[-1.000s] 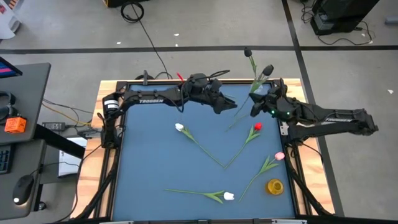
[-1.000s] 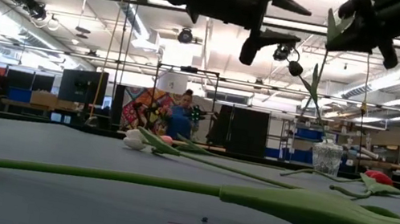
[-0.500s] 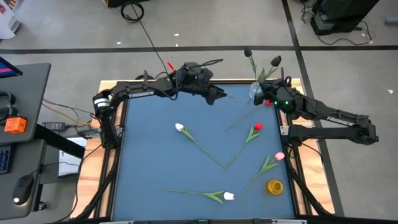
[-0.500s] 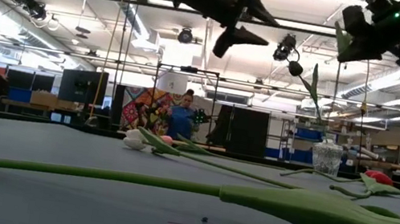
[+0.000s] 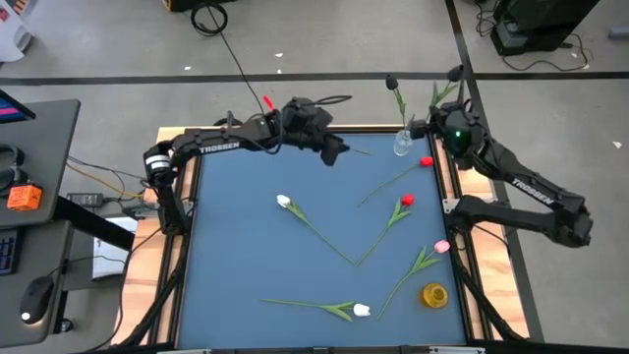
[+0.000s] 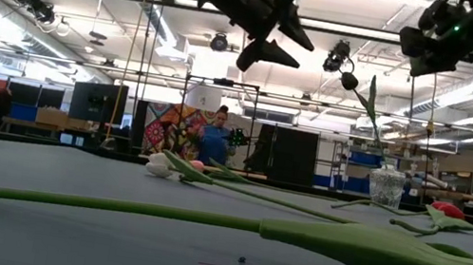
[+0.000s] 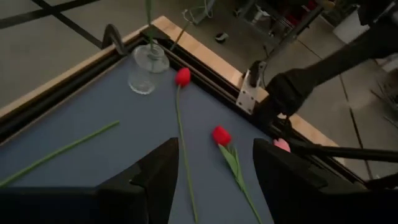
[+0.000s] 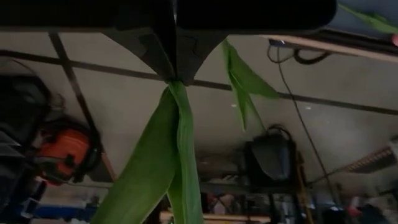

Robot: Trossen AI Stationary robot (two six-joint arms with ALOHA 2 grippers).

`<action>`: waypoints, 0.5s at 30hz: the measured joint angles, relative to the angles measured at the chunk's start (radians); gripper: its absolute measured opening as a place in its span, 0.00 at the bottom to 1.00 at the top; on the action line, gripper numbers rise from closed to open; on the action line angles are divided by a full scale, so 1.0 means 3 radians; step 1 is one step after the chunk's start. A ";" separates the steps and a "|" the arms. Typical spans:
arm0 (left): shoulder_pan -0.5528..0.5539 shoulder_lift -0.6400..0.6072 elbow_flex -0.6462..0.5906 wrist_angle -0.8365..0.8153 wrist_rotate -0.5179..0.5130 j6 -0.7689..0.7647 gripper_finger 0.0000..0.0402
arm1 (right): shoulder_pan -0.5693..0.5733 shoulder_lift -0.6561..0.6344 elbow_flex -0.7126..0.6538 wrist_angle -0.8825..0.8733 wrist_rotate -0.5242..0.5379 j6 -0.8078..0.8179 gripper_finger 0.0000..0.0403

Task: Sort flowers into vase by color
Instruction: Put the black flower into the transparent vase

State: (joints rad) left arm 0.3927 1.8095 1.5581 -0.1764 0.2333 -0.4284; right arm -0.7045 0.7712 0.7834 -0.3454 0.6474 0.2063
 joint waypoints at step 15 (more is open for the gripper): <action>0.0100 0.0001 0.0000 -0.0008 -0.0020 0.0007 0.52 | -0.0351 0.0608 0.0000 0.0374 -0.0394 -0.0152 0.00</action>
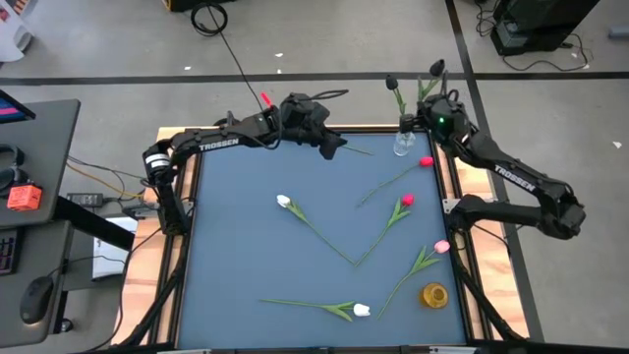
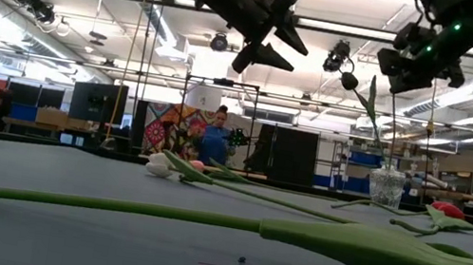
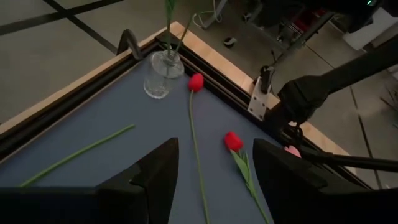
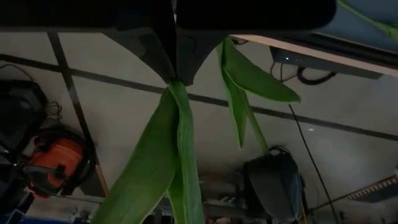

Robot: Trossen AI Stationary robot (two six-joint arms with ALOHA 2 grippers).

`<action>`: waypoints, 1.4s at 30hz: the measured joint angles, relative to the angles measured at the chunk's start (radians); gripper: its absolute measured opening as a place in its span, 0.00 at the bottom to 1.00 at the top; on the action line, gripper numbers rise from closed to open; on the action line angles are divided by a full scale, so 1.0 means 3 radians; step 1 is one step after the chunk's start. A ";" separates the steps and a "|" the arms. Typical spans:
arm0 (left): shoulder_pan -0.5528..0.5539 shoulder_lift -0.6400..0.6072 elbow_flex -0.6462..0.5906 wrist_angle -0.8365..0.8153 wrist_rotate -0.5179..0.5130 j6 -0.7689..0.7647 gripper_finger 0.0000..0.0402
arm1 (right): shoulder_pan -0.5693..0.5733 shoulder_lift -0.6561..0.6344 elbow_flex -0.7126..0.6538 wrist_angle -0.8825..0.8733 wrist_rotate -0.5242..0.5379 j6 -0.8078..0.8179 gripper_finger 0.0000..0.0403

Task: Sort flowers into vase by color
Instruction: Put the black flower into the transparent vase, then put the top white flower into the transparent vase

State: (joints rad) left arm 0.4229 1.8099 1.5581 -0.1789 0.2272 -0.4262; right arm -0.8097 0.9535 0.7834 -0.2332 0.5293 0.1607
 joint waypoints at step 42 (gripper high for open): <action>-0.0551 0.0004 0.0000 -0.1141 -0.0726 -0.0494 0.52 | 0.0835 -0.0329 0.0576 -0.2311 -0.1472 0.2021 0.50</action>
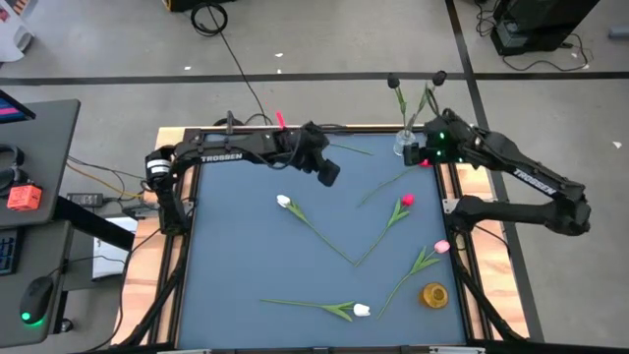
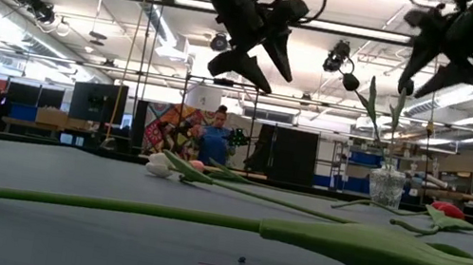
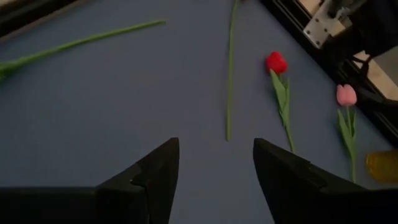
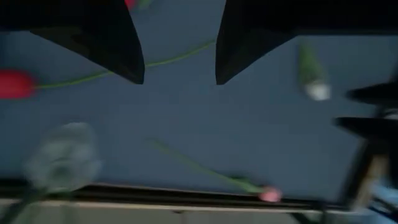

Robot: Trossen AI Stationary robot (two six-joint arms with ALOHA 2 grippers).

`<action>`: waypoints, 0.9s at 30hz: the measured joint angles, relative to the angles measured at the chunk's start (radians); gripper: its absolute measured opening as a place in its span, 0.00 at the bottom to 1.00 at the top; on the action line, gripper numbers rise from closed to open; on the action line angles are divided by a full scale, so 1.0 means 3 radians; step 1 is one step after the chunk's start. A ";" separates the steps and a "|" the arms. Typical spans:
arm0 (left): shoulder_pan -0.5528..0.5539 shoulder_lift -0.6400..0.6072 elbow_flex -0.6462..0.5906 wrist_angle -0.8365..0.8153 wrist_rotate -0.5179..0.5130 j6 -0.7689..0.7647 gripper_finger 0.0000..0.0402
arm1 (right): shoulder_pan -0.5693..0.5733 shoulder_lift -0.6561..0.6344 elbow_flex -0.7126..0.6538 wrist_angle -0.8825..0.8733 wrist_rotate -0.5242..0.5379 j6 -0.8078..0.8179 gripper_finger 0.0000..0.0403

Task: Sort flowers into vase by color
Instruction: Put the top white flower into the transparent vase

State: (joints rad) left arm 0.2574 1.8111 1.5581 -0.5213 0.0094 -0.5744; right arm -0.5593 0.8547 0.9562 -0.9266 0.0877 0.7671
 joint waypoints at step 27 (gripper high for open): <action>-0.0610 0.0000 0.0000 -0.0381 -0.0433 -0.1058 0.52 | 0.2100 0.0372 -0.0696 0.1419 0.0314 0.1132 0.32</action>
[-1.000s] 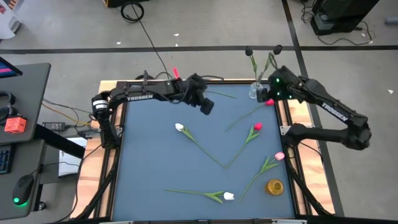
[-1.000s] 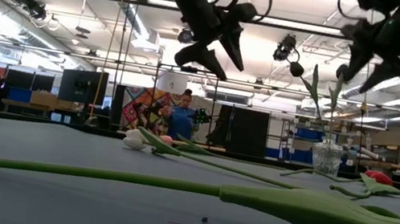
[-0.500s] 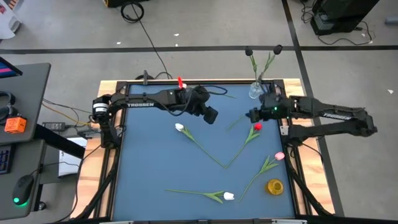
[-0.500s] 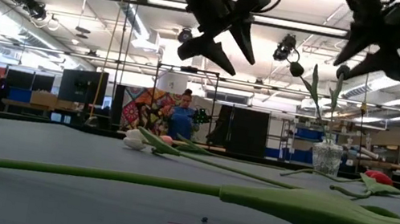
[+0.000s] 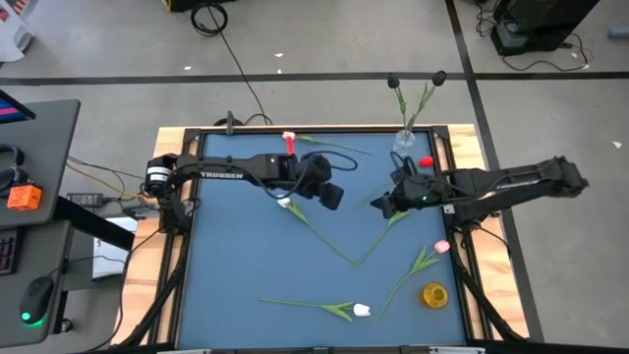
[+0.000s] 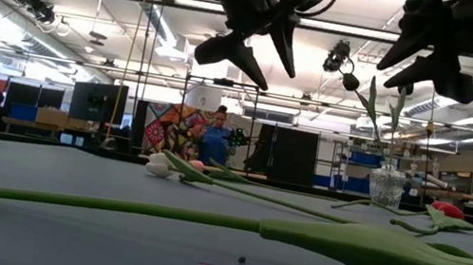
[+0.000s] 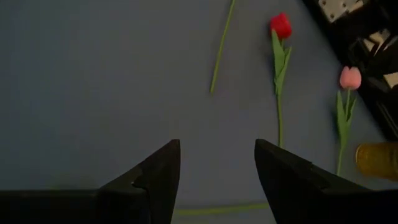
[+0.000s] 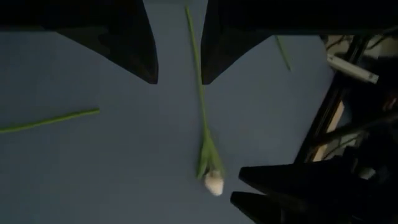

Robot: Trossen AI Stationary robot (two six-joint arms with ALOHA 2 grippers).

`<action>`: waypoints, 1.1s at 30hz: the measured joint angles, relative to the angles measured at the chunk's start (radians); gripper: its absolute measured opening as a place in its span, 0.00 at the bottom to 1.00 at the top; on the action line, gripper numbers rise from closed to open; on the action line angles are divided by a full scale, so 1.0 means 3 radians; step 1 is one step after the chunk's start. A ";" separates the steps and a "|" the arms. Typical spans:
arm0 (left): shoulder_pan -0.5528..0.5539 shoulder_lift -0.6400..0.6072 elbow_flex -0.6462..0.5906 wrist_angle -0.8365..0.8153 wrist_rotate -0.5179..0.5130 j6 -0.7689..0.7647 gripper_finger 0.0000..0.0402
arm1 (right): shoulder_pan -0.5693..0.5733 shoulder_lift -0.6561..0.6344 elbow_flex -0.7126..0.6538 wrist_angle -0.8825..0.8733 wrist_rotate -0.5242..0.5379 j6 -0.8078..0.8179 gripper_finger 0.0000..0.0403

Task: Sort flowers into vase by color
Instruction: Put the top white flower into the transparent vase

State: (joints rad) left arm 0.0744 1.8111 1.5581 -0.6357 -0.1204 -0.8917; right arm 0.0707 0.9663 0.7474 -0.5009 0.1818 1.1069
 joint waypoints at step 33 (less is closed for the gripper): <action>-0.0951 -0.0191 0.0003 -0.0718 -0.0060 0.0414 0.52 | 0.0799 0.0959 0.0005 0.1796 0.0635 0.0296 0.32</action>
State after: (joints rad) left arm -0.2109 1.7538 1.5589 -0.8512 -0.1383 -0.7675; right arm 0.3104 1.2540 0.7490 0.0379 0.3724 1.1955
